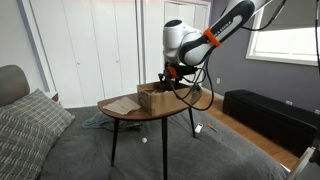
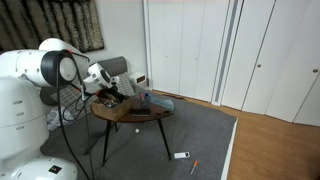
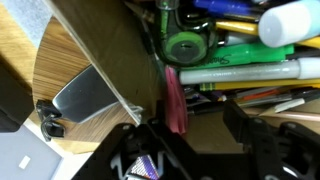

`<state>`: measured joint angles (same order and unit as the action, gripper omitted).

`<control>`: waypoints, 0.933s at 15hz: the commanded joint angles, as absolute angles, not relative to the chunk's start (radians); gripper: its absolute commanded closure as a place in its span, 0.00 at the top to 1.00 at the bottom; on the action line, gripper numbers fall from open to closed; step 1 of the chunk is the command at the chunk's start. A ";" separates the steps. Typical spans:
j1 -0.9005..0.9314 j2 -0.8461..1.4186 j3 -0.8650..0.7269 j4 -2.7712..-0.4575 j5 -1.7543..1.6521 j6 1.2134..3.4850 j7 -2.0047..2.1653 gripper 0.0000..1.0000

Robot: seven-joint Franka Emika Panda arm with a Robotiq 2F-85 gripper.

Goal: Shift the scissors to the small bin

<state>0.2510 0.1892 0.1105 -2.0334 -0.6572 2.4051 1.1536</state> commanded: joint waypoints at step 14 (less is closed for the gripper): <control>0.258 0.221 0.089 -2.030 -0.763 2.466 1.188 0.47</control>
<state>0.2506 0.2104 0.0983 -2.0342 -0.7239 2.4425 1.1579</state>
